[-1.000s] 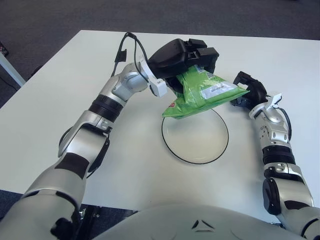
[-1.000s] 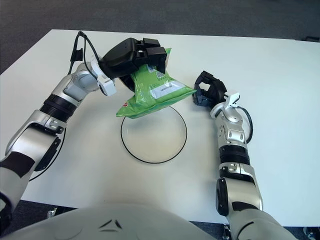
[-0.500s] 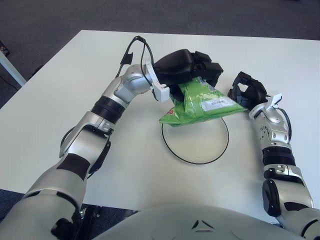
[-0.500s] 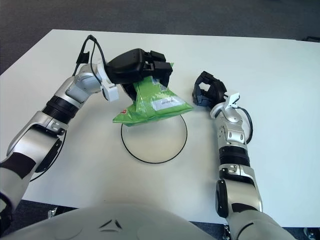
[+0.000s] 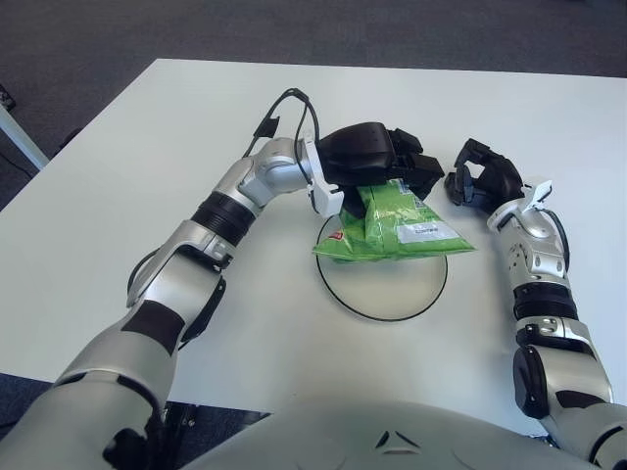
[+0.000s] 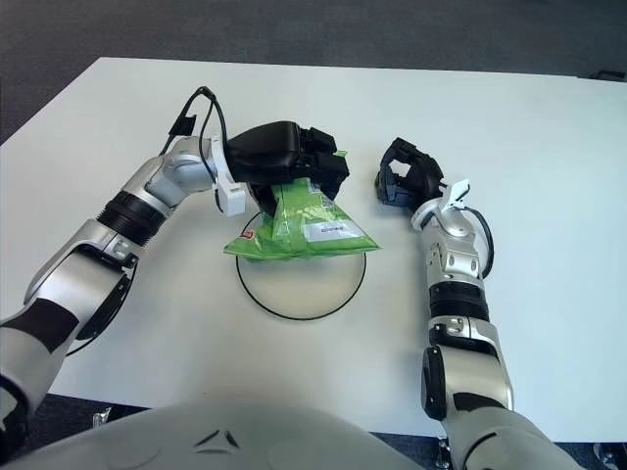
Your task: Put the snack into the plate.
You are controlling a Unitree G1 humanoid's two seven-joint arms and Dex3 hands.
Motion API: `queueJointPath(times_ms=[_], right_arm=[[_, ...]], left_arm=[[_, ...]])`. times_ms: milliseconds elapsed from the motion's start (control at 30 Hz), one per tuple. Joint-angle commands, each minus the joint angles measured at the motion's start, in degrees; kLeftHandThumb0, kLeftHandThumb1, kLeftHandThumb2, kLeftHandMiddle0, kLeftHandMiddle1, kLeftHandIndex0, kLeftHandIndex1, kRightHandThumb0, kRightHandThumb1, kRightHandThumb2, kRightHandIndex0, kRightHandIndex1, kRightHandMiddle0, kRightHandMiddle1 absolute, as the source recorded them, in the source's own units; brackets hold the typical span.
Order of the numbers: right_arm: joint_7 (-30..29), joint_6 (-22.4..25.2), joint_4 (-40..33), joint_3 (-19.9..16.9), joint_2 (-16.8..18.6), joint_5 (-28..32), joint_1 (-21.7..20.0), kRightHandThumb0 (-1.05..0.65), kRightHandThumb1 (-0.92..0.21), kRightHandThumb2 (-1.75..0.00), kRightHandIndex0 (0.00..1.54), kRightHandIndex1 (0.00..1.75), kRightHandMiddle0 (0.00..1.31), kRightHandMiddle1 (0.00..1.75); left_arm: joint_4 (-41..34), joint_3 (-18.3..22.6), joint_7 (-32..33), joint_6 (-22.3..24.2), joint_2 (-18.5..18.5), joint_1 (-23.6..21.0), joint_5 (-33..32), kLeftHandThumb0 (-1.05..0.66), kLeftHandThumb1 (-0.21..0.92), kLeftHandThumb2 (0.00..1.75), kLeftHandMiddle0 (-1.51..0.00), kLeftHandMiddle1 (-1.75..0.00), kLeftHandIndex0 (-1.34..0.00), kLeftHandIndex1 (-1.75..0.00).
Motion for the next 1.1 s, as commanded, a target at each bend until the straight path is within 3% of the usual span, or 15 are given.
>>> queueJointPath(times_ms=[0, 233, 433, 567, 867, 1067], right_arm=[[0.50, 2.01, 3.90, 0.72, 0.35, -0.80, 2.09, -0.48, -0.34, -1.29, 1.20, 1.75, 0.60, 1.75], [0.24, -0.37, 5.79, 1.31, 0.04, -2.25, 1.87, -0.48, -0.34, -1.29, 1.19, 1.75, 0.60, 1.75], [0.03, -1.76, 6.07, 1.99, 0.08, -3.46, 1.96, -0.48, -0.33, -1.30, 1.24, 1.75, 0.61, 1.75], [-1.70, -0.84, -0.02, 3.28, 0.19, -4.89, 4.31, -0.48, -0.33, -1.30, 1.29, 1.75, 0.60, 1.75], [-1.19, 0.65, -0.44, 3.23, 0.50, -3.69, 4.67, -0.47, -0.35, -1.28, 1.30, 1.75, 0.59, 1.75], [-0.41, 1.33, -0.44, 2.93, 0.47, -2.91, 4.62, -0.47, -0.36, -1.27, 1.30, 1.75, 0.58, 1.75]], left_arm=[[1.51, -1.20, 1.70, -0.39, -0.62, 2.00, 3.88, 0.00, -0.02, 1.67, -0.90, -1.65, -0.63, -1.75], [-1.72, -2.07, 7.63, 0.78, -0.99, 1.65, 14.70, 0.00, -0.03, 1.70, -0.88, -1.72, -0.63, -1.75], [-2.02, -3.01, 7.97, 2.66, -0.92, 2.09, 16.49, 0.00, -0.04, 1.73, -0.89, -1.73, -0.64, -1.75], [-1.84, -5.37, 10.20, 3.05, -1.31, 3.23, 20.17, 0.00, -0.04, 1.73, -0.89, -1.74, -0.64, -1.75], [-0.12, -6.79, 12.57, 3.58, -1.58, 5.01, 19.31, 0.00, -0.02, 1.69, -0.88, -1.72, -0.62, -1.75], [2.43, -7.62, 14.01, 1.24, -1.50, 4.42, 18.11, -0.01, 0.04, 1.62, -0.84, -1.73, -0.60, -1.69]])
